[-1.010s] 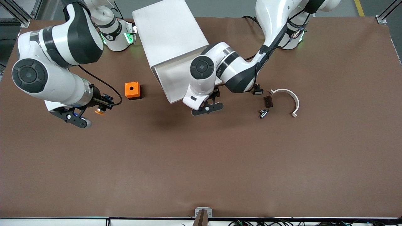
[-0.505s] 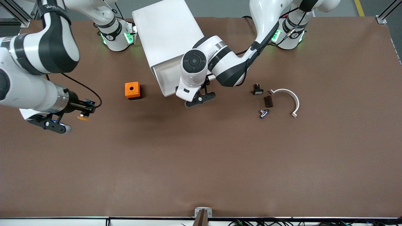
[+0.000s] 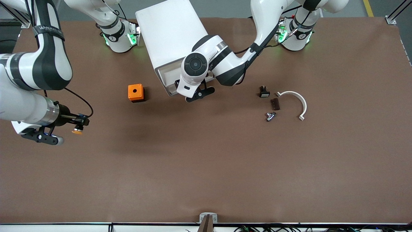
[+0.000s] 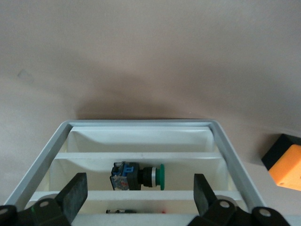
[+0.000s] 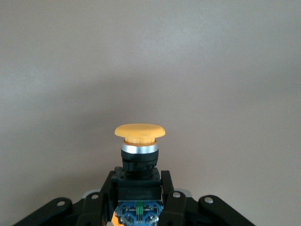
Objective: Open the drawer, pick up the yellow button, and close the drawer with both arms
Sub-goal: 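Carry the button away with the right gripper while the left gripper pushes the drawer, then push the drawer fully shut with the left gripper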
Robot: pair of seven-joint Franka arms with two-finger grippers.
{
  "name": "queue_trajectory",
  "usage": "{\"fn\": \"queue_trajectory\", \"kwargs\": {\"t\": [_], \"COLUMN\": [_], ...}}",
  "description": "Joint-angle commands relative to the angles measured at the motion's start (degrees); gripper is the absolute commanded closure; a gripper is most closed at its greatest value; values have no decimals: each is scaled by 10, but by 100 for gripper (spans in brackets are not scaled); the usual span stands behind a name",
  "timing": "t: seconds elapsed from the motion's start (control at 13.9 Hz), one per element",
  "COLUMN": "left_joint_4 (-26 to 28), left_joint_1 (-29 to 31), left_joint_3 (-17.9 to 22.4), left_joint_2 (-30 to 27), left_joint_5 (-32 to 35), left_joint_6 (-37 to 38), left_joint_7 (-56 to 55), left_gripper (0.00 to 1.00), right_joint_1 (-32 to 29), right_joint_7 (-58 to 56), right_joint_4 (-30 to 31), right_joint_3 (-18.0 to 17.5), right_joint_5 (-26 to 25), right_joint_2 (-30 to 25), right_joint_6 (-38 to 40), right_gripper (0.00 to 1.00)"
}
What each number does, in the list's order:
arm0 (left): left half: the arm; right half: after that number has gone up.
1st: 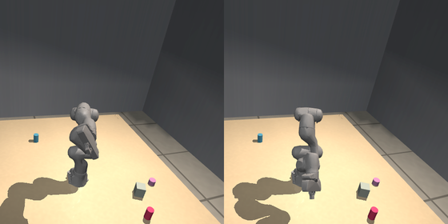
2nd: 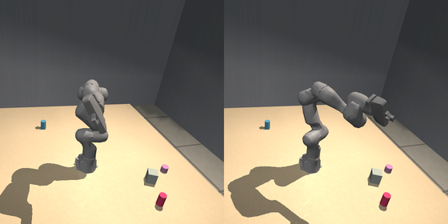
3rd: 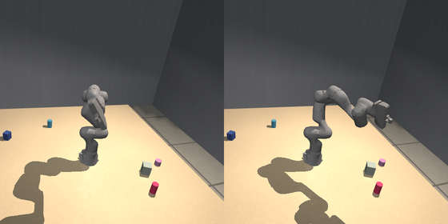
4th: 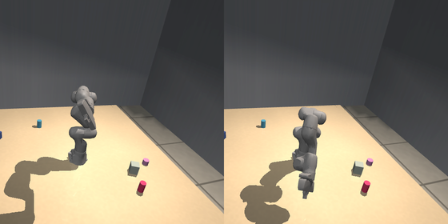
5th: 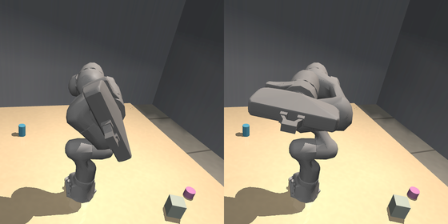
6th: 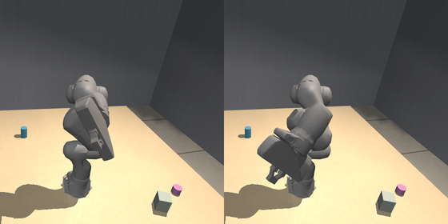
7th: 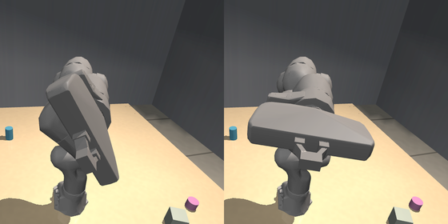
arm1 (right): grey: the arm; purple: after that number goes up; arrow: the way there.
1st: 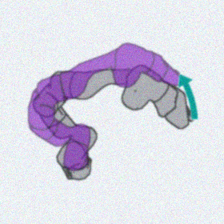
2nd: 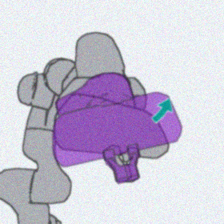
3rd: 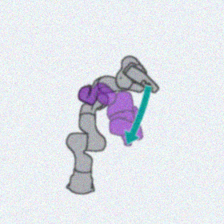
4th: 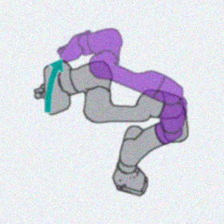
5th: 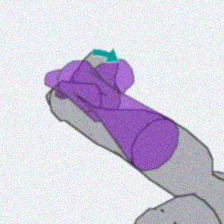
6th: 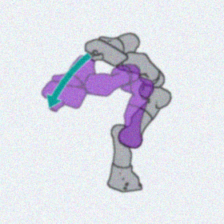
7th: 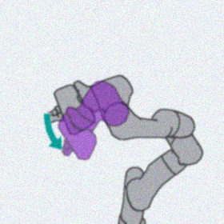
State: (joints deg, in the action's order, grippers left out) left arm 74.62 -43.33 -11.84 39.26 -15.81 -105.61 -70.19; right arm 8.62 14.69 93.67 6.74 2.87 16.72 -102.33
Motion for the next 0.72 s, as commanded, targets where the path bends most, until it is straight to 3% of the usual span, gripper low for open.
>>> {"fn": "queue_trajectory", "kwargs": {"t": [0.0, 0.65], "left_joint_4": [18, 32], "left_joint_1": [-12, -28], "left_joint_3": [1, 1], "left_joint_2": [-7, -5], "left_joint_5": [-37, -102], "left_joint_6": [2, 2], "left_joint_7": [-10, -28], "left_gripper": [1, 1], "right_joint_1": [-8, -46], "right_joint_7": [-12, -109], "right_joint_4": [47, 171], "right_joint_3": [-9, -10], "right_joint_5": [-9, -9], "right_joint_2": [-16, 9], "right_joint_6": [-51, -271], "right_gripper": [100, 100]}}
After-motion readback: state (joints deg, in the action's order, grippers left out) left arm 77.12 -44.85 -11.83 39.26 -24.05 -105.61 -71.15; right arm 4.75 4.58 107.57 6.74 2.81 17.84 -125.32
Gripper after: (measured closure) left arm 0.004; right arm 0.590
